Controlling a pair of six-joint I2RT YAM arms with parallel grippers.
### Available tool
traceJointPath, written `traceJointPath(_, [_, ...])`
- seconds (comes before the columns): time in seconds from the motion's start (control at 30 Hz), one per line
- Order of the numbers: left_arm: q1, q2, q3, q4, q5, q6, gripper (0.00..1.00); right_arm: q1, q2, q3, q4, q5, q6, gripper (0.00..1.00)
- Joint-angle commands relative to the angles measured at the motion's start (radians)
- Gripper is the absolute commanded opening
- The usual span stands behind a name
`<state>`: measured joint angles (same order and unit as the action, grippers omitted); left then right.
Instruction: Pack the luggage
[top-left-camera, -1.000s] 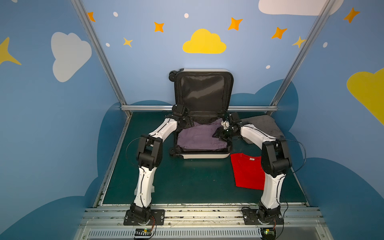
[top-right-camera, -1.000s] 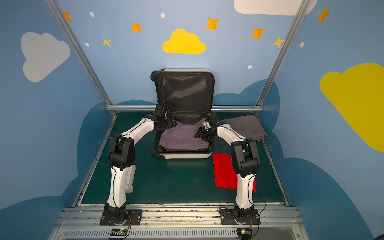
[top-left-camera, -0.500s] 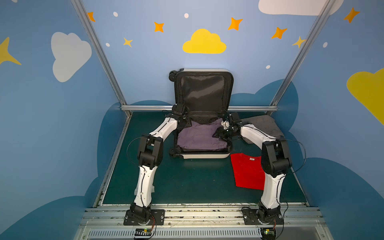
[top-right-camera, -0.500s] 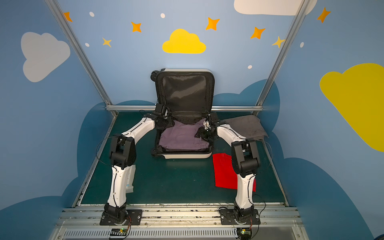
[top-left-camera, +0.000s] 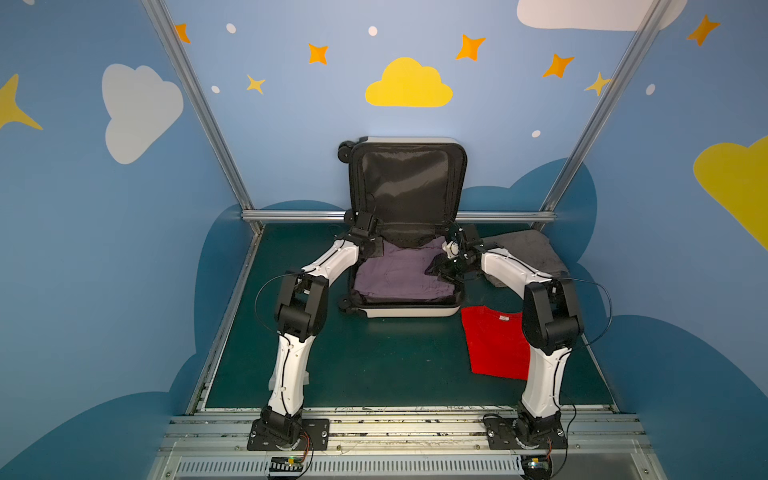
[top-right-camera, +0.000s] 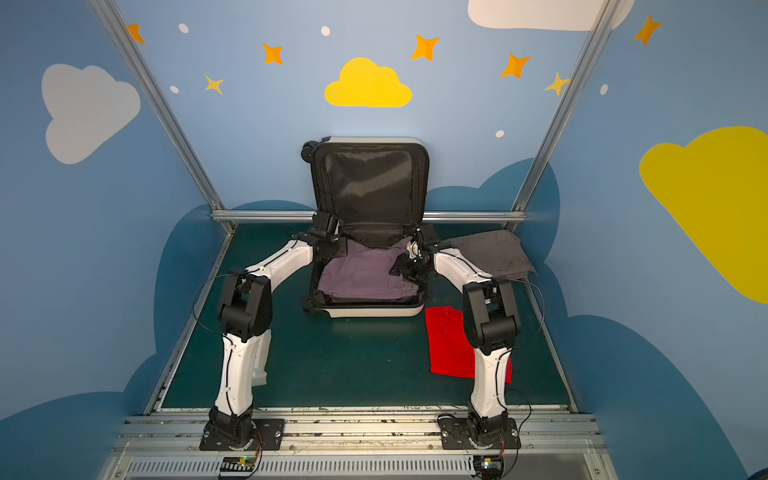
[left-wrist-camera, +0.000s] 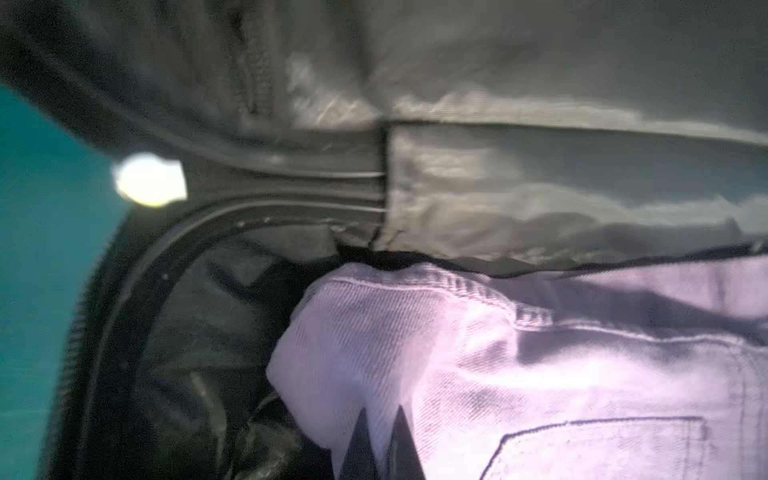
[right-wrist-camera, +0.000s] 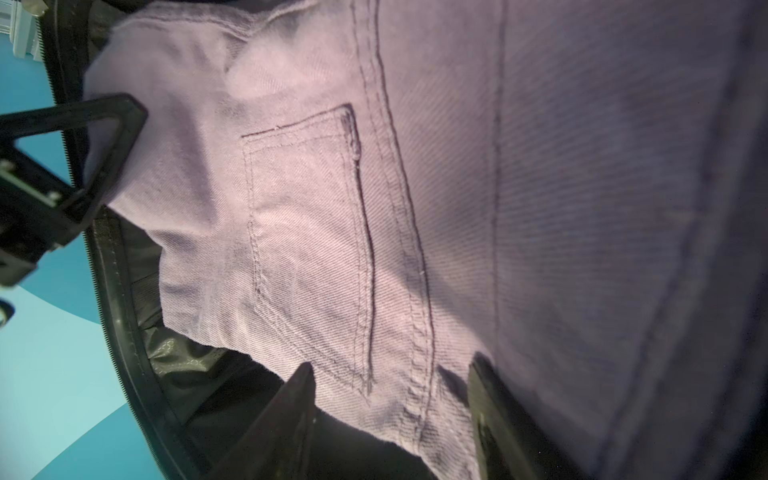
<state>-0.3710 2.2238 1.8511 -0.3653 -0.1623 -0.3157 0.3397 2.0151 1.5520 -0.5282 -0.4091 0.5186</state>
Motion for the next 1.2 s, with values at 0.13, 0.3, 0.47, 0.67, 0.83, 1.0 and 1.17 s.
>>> traceJointPath(0.13, [-0.044, -0.053, -0.026, 0.089, -0.316, 0.159, 0.03, -0.008, 0.025, -0.024, -0.059, 0.039, 0.001, 0.59])
traceJointPath(0.3, [-0.047, 0.001, 0.045, -0.014, -0.441, 0.147, 0.46, -0.008, 0.026, -0.022, -0.061, 0.043, 0.003, 0.59])
traceJointPath(0.47, [-0.047, 0.029, 0.131, -0.114, -0.502, 0.13, 0.99, -0.009, 0.027, -0.021, -0.064, 0.044, 0.003, 0.59])
traceJointPath(0.67, [-0.051, -0.044, 0.123, -0.089, -0.264, 0.075, 0.99, -0.008, 0.033, -0.016, -0.062, 0.042, 0.004, 0.59])
traceJointPath(0.83, [-0.041, -0.016, 0.18, -0.172, -0.125, -0.03, 0.99, -0.008, 0.038, -0.012, -0.065, 0.04, 0.004, 0.59])
traceJointPath(1.0, [-0.009, 0.056, 0.268, -0.29, -0.152, -0.101, 0.99, -0.008, 0.033, -0.016, -0.063, 0.038, 0.004, 0.59])
traceJointPath(1.17, [0.014, 0.098, 0.286, -0.302, -0.127, -0.12, 0.96, -0.008, 0.034, -0.015, -0.061, 0.035, 0.004, 0.59])
